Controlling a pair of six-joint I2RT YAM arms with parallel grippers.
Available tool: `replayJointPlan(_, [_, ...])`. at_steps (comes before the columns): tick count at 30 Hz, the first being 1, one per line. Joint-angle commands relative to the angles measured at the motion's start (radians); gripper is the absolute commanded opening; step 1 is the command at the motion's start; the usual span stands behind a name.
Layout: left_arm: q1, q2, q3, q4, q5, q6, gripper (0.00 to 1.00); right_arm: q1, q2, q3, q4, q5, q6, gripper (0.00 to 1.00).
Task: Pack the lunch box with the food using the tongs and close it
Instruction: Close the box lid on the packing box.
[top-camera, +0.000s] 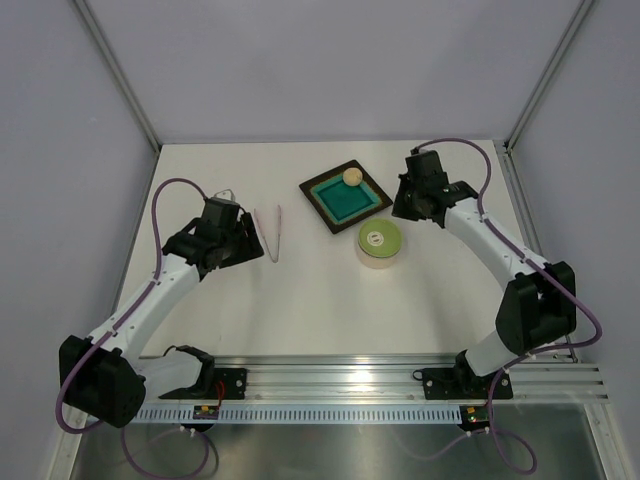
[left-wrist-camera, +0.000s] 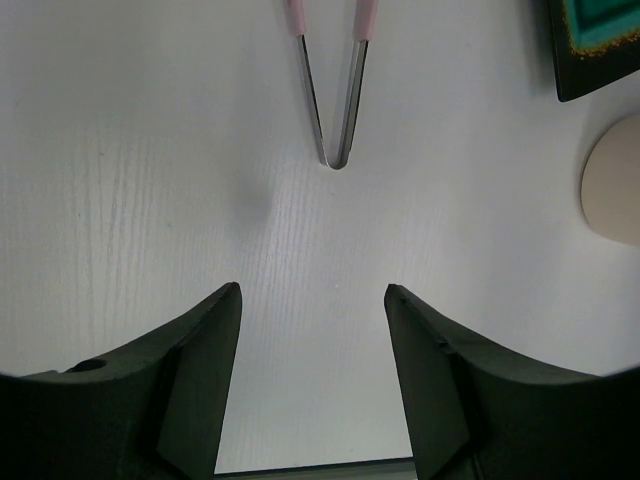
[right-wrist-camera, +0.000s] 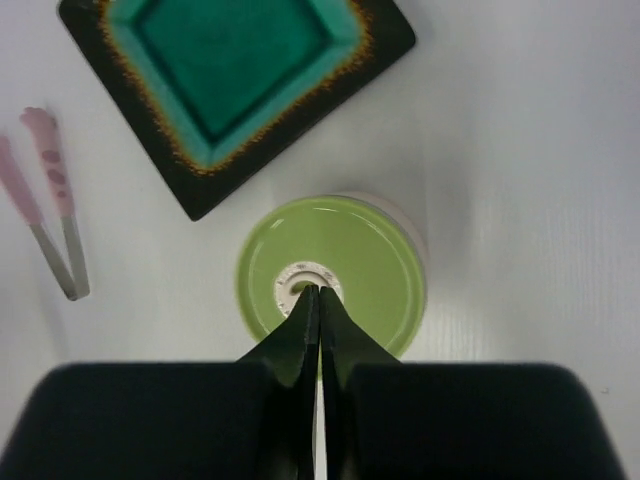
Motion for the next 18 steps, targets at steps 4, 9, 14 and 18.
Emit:
replayJointPlan(4, [0.005,-0.014,0.059,0.004,-0.021,0.017,0.63,0.094,0.114,0.143,-0.02,0.041,-0.011,0.0])
replayJointPlan(9, [0.005,-0.021,0.052,0.001,-0.031,0.018,0.63,0.098,0.193,0.135,0.011,0.017,-0.002,0.0])
replayJointPlan(14, [0.005,-0.023,0.035,0.004,-0.037,0.018,0.62,0.1,0.262,0.063,0.052,0.016,0.008,0.0])
replayJointPlan(18, [0.003,-0.02,0.035,0.007,-0.031,0.02,0.62,0.1,0.275,0.04,0.046,0.036,0.006,0.0])
